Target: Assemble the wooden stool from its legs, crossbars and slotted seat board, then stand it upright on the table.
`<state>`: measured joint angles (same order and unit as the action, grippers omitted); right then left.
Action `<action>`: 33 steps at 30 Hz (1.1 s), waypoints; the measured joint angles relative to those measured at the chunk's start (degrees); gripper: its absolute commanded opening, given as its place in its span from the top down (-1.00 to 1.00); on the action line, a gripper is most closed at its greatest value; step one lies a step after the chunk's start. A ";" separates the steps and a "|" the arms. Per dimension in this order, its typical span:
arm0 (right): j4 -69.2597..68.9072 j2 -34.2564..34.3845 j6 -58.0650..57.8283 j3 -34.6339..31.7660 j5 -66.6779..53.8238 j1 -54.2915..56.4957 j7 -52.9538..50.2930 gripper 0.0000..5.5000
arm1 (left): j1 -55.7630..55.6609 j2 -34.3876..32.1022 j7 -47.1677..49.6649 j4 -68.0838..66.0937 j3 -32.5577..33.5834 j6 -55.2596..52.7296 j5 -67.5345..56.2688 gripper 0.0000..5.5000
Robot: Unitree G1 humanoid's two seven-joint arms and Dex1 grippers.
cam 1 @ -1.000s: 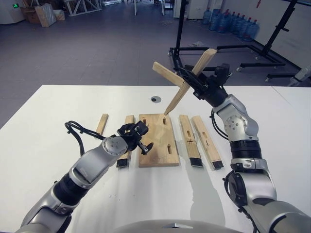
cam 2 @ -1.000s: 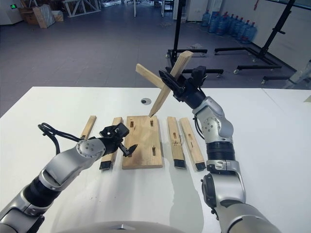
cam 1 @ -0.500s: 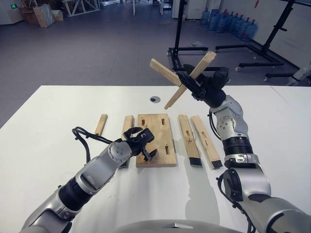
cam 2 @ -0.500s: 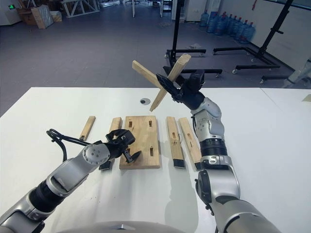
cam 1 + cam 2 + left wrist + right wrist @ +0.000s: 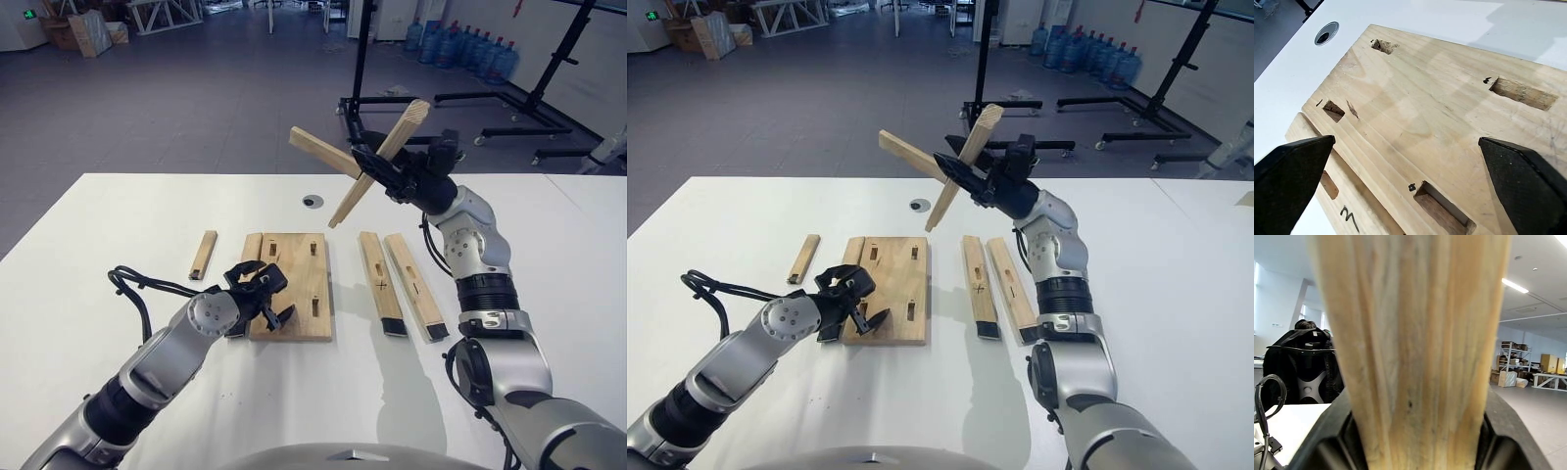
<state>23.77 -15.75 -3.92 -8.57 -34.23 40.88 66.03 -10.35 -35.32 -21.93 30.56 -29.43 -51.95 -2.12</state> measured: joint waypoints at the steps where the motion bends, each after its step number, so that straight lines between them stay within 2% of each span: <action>1: -0.13 -0.15 -0.70 0.07 0.00 -0.03 0.41 0.25 | 0.69 -0.08 -0.37 0.81 -0.01 0.00 -0.01 -0.96; 8: -4.39 -1.31 -4.95 0.20 -0.79 -1.89 2.10 0.25 | 2.07 -1.97 -3.00 3.04 0.83 0.08 -0.25 -0.96; 11: -4.43 -1.34 -5.99 -0.45 -1.95 -1.94 2.67 0.25 | 1.37 2.00 -3.70 1.20 7.98 -4.09 -4.48 -0.96; 15: -2.26 -1.05 -6.67 -1.37 -3.97 -1.66 4.94 0.25 | -7.00 10.11 -5.10 2.31 20.27 -11.28 -14.04 -0.96; 17: 1.44 -0.89 -6.03 -1.67 -4.06 -0.98 7.08 0.25 | -10.08 13.43 -6.46 2.60 26.05 -15.85 -19.98 -0.96; 19: 8.22 -0.14 -2.64 -1.51 -2.87 0.43 11.14 0.25 | -15.38 17.39 -7.65 0.92 36.39 -21.62 -27.60 -0.96; 21: 14.78 0.82 2.73 -1.36 -1.53 2.28 15.15 0.25 | -16.94 17.41 -8.55 -1.97 41.34 -23.99 -31.00 -0.96; 24: 24.23 1.49 10.85 -2.13 0.56 5.59 19.02 0.25 | -16.85 15.35 -8.77 -6.18 43.51 -24.45 -31.91 -0.96; 27: 30.93 1.92 17.44 -3.07 2.29 7.14 20.47 0.25 | -14.86 12.92 -9.52 -8.65 42.34 -24.01 -32.38 -0.96; 33: 36.11 4.43 24.14 -3.23 5.00 8.20 21.31 0.25 | -12.75 11.44 -9.70 -9.87 41.01 -23.62 -33.38 -0.96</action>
<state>59.88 -11.32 20.22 -11.80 -29.23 49.08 87.34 -23.09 -23.88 -31.63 20.69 11.58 -75.57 -35.51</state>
